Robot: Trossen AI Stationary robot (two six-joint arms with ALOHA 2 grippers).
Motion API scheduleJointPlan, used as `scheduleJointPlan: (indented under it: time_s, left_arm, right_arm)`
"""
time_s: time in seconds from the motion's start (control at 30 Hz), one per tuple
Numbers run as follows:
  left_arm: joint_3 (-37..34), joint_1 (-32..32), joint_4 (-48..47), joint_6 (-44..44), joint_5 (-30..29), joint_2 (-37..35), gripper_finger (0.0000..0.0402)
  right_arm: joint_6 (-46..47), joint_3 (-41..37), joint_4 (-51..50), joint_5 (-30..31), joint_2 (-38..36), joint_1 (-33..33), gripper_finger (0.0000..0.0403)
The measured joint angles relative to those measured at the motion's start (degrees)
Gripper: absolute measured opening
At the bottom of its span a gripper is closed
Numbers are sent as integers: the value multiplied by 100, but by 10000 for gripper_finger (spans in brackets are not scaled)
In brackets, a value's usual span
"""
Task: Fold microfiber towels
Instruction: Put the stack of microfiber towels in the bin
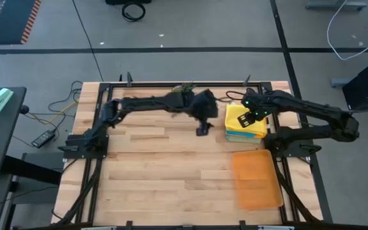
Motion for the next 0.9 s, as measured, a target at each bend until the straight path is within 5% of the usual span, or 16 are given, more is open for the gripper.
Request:
scheduleJointPlan:
  time_s: [0.17,0.27,0.53,0.7,0.9]
  left_arm:
    - [-20,192,-1213,-140,-101,-567,195]
    - [-429,287,-1568,-278,-132,-1154,154]
    - [-3799,326,522,-890,-448,-3906,13]
    - [-5462,202,1691,-1342,-455,-5330,26]
    - [-6205,165,1835,-1527,-474,-6353,28]
  right_arm:
    - [49,-300,439,143,280,-29,16]
    - [53,-475,526,186,555,-44,8]
    - [63,-1091,1498,34,1491,9,4]
    - [247,-1018,1659,129,1896,300,3]
    - [776,-578,2259,-432,2063,962,2]
